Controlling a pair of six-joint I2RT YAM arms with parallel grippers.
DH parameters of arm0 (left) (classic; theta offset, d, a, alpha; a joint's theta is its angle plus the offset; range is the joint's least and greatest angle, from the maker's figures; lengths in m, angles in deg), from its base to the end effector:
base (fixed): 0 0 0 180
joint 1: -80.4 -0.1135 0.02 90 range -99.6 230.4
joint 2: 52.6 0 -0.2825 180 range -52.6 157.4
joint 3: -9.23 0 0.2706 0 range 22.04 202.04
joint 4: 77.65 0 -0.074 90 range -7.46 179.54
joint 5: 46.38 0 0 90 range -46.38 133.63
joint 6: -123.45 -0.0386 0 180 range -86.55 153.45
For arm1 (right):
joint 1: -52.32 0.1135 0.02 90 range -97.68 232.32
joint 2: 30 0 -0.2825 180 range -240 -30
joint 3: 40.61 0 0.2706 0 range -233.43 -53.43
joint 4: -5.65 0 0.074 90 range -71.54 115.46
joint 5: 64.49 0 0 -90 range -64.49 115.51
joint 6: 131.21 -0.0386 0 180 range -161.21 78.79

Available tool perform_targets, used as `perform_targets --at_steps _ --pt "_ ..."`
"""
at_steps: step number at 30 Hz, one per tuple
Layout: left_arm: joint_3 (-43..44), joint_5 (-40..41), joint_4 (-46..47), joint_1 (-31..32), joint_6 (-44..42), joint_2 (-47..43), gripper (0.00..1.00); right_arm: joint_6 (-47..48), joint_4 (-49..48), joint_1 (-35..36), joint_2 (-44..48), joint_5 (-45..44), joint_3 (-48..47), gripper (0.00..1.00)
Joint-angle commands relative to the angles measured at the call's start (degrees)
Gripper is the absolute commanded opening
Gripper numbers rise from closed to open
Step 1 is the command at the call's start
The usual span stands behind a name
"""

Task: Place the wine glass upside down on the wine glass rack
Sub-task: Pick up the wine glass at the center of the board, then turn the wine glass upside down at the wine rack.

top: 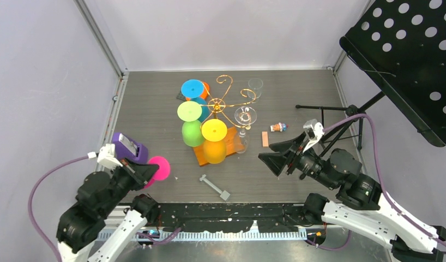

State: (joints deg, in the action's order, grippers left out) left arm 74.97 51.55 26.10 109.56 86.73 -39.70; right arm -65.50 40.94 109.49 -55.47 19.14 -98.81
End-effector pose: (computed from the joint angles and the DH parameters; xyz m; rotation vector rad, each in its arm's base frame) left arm 0.0123 -0.0007 0.3476 -0.5226 1.9966 -0.7848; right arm 0.0604 0.0858 0.3763 -0.3964 1.6646 0.9941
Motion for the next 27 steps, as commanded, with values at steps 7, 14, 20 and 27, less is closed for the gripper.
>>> perform_targets --at_steps 7,14,20,27 --pt "19.8 -19.4 16.4 -0.2 -3.0 6.0 0.0 -6.1 -2.4 0.2 1.0 0.3 -5.7 0.7" --pt "33.4 -28.1 23.1 -0.2 -4.7 15.0 0.0 -12.2 -6.8 0.2 -0.2 3.8 -8.8 0.7" --pt "38.9 -31.4 29.6 -0.2 1.4 20.3 0.0 -7.3 -12.6 0.3 -1.7 9.5 -10.4 0.7" --pt "41.6 -33.4 37.1 -0.2 14.9 27.4 0.0 14.7 -28.8 0.2 -4.0 22.2 -11.0 0.75"
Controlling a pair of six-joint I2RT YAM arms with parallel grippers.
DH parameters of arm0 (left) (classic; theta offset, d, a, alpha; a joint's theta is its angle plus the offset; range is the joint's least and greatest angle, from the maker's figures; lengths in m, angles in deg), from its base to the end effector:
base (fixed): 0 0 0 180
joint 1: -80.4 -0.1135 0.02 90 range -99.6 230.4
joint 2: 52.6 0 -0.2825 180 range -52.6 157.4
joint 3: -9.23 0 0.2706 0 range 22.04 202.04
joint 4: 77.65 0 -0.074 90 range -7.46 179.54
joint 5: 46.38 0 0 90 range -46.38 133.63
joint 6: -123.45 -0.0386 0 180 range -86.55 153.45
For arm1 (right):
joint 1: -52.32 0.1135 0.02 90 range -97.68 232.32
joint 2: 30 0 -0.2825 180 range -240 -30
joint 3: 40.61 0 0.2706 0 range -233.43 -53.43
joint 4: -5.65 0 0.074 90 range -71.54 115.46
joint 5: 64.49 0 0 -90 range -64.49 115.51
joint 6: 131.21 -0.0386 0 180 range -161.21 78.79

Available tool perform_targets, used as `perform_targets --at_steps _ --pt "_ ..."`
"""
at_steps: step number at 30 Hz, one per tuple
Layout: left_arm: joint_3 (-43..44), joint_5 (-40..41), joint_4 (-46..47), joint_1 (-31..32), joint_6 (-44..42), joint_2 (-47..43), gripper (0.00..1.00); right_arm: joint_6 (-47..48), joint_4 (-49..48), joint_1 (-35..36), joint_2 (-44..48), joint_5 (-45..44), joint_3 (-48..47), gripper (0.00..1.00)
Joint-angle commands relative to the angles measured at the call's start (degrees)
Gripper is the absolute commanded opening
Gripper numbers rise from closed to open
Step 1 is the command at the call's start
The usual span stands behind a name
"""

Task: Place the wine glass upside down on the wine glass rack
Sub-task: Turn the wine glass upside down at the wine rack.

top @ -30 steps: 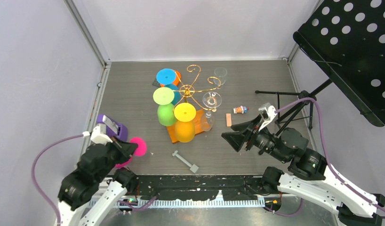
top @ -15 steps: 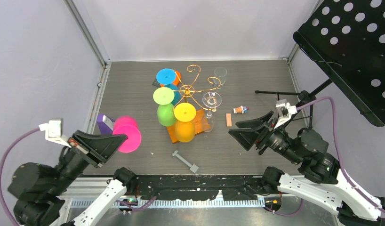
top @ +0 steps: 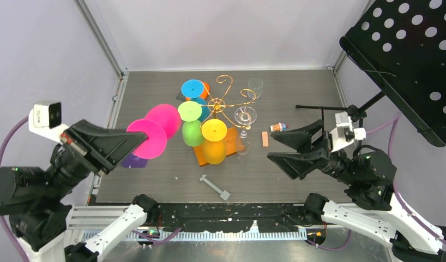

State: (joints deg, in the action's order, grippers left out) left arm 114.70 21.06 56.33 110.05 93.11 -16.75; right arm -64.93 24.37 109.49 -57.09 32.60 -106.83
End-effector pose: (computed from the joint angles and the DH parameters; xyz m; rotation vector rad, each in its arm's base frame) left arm -0.0197 -0.0058 0.5765 0.0459 1.3519 -1.5733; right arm 0.0414 0.0729 0.4521 -0.4925 1.2302 1.2944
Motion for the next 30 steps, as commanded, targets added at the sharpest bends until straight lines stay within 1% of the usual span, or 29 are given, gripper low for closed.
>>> perform_targets --at_steps 1,4,7,9,10,11,12,13,14,15,16,17,18,19,20,21,25,28,30 --pt "2.2 -3.1 6.9 -0.6 9.6 5.5 0.0 15.8 -12.2 0.2 -4.3 12.0 -5.6 0.75" --pt "3.1 -2.5 6.4 -0.7 11.2 7.7 0.0 23.8 -9.7 0.2 -9.5 16.5 -11.4 0.76" --pt "4.8 -1.7 4.5 -0.6 12.4 9.9 0.0 28.7 -6.9 0.2 -12.6 19.1 -17.8 0.76" --pt "5.2 -1.1 4.7 -0.3 13.9 11.0 0.0 33.8 -3.6 0.2 -14.1 21.2 -20.5 0.76" --pt "5.7 -0.6 4.9 0.0 13.9 11.5 0.0 35.2 -3.1 0.3 -14.6 20.7 -20.9 0.76" --pt "6.4 0.6 5.0 0.6 13.8 12.3 0.0 34.7 -3.3 0.2 -14.8 17.9 -21.9 0.77" --pt "7.0 1.3 4.9 1.3 13.3 12.8 0.0 31.9 -3.7 0.2 -15.4 16.0 -22.5 0.77" --pt "7.5 1.9 4.9 1.8 12.7 13.4 0.0 29.7 -4.0 0.2 -15.8 11.4 -24.1 0.76" --pt "8.1 2.2 5.2 2.3 11.7 14.1 0.0 23.5 -4.1 0.2 -16.7 9.1 -25.0 0.74" --pt "8.6 2.1 5.9 2.8 10.7 14.9 0.0 19.5 -3.5 0.2 -17.2 4.3 -27.2 0.72" --pt "9.2 1.6 6.6 3.1 9.7 15.9 0.0 10.3 -2.9 0.2 -18.2 0.6 -28.2 0.69" --pt "9.8 1.1 7.5 3.6 8.3 16.9 0.0 2.5 -2.0 0.2 -18.7 -0.2 -30.1 0.67" --pt "10.4 0.7 8.5 4.2 7.4 18.1 0.0 -0.8 -2.0 0.2 -19.5 -0.5 -30.8 0.64" --pt "11.3 0.4 9.0 5.2 6.3 19.5 0.0 -6.8 -2.0 0.2 -19.9 -0.4 -31.8 0.63" --pt "12.4 0.2 9.3 6.1 4.8 20.9 0.0 -9.4 -2.0 0.2 -20.4 -0.5 -32.1 0.61" --pt "13.7 0.2 9.4 7.9 3.1 22.6 0.0 -14.6 -2.2 0.2 -20.5 -0.8 -32.5 0.59" --pt "17.1 0.6 10.5 12.5 -0.1 27.9 0.0 -25.6 -1.9 0.2 -20.1 -4.1 -32.0 0.57" --pt "19.4 1.6 10.5 15.6 -2.8 31.2 0.0 -29.6 -0.1 0.2 -19.9 -6.5 -31.8 0.56" --pt "20.1 1.8 10.2 16.2 -3.8 32.3 0.0 -31.7 0.8 0.2 -19.9 -6.8 -31.6 0.56"
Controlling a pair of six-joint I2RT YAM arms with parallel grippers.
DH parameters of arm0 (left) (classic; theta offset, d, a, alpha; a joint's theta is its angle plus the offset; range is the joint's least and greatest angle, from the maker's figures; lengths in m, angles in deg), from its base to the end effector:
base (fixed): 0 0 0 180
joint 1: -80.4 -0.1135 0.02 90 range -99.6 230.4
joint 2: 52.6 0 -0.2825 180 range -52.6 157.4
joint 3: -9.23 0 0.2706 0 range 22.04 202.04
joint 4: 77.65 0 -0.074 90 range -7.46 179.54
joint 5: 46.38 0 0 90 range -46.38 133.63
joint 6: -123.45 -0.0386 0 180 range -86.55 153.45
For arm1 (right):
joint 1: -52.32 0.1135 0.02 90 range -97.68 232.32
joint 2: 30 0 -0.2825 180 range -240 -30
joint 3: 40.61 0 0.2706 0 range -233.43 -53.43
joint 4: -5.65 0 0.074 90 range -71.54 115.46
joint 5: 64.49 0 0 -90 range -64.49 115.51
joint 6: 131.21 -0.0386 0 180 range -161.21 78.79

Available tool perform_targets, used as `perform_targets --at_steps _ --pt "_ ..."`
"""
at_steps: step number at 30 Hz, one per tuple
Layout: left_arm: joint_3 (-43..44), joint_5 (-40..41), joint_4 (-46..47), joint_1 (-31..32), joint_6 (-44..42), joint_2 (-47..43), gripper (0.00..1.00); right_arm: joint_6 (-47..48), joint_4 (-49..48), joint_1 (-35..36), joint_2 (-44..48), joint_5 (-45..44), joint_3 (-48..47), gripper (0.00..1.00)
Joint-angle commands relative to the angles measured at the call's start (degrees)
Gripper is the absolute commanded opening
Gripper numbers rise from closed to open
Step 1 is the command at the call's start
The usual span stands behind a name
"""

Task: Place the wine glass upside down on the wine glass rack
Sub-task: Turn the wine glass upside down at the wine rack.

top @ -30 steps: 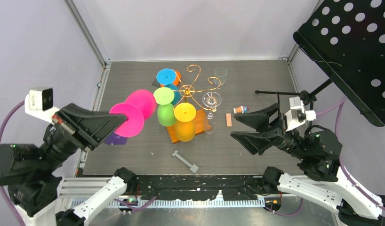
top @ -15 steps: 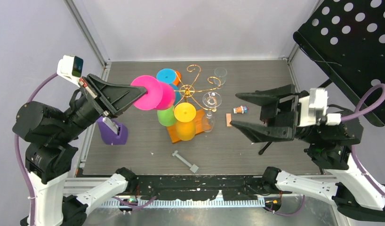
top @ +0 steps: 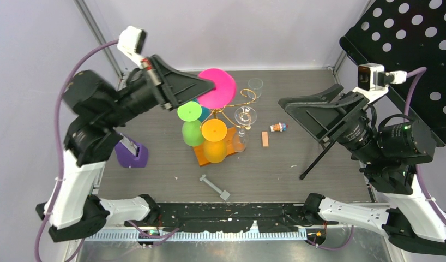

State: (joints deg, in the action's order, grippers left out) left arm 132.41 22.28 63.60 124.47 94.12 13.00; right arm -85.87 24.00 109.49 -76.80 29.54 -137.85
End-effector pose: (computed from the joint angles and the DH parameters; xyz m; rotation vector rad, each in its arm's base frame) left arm 0.0998 -0.1161 0.6347 0.1679 1.4847 -1.7654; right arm 0.0488 0.0807 0.5878 -0.1982 1.1362 1.6403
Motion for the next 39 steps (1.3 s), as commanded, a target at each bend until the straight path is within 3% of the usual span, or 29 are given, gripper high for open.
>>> perform_targets --at_steps 1,15,28,39 --pt "2.6 0.9 2.8 2.1 -5.5 2.8 0.0 -12.0 1.4 0.2 -0.2 -4.8 -0.5 0.55" --pt "2.5 1.7 3.3 7.1 -7.4 5.8 0.0 -11.5 6.3 0.1 -2.7 -11.3 -0.1 0.52" --pt "2.2 0.4 4.3 8.7 -6.9 8.5 0.0 -12.0 8.3 0.0 -4.4 -8.5 -1.0 0.51" --pt "2.0 -2.0 6.6 9.3 -6.2 10.1 0.0 -11.4 10.1 -0.1 -4.8 -7.2 -1.7 0.21"
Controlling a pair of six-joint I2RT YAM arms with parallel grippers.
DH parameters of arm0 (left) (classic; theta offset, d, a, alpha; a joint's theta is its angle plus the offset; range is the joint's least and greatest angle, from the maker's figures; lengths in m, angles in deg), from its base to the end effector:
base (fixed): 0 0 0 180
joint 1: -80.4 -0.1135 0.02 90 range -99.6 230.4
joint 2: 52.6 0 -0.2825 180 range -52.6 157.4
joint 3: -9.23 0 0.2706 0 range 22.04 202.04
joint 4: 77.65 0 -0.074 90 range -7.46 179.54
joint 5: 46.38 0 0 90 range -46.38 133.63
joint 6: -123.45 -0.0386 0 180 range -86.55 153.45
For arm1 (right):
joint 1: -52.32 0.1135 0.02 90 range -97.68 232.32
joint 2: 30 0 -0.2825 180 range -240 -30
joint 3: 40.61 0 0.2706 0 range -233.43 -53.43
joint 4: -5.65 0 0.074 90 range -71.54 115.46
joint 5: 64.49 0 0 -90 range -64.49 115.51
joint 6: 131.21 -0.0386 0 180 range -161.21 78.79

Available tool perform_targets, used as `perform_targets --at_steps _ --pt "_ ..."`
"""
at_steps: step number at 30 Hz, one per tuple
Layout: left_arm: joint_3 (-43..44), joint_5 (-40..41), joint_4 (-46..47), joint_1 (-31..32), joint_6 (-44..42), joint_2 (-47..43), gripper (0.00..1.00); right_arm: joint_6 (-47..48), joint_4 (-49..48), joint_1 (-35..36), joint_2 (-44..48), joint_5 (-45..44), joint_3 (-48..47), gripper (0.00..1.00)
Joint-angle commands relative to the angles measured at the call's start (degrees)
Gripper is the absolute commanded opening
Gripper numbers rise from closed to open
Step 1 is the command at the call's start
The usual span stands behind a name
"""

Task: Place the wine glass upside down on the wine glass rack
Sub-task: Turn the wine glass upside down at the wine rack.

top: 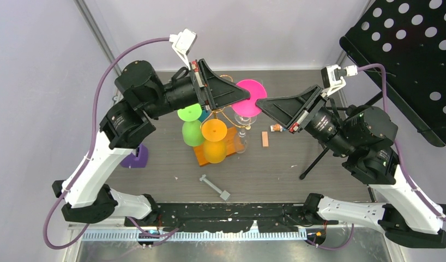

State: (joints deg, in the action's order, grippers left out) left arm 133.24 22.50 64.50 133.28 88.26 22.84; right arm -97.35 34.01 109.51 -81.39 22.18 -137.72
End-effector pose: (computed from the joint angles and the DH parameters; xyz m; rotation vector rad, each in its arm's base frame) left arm 0.1314 -0.1967 0.6103 0.3378 1.6287 -1.7601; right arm 0.0778 0.1165 0.5616 0.0443 1.4598 1.6352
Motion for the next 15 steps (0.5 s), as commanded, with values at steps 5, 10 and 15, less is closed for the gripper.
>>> perform_targets --at_steps 5,10,15 --pt "1.0 -3.5 6.5 0.6 0.3 1.1 0.0 0.9 0.5 -0.2 0.5 -0.4 -1.7 0.2" --pt "0.5 -4.3 7.5 0.9 0.7 1.4 0.04 1.1 0.5 -0.2 0.7 -0.6 -1.3 0.2" --pt "-0.6 -4.5 8.4 1.4 0.8 1.0 0.1 1.7 0.5 -0.3 0.7 -1.4 -1.3 0.1"
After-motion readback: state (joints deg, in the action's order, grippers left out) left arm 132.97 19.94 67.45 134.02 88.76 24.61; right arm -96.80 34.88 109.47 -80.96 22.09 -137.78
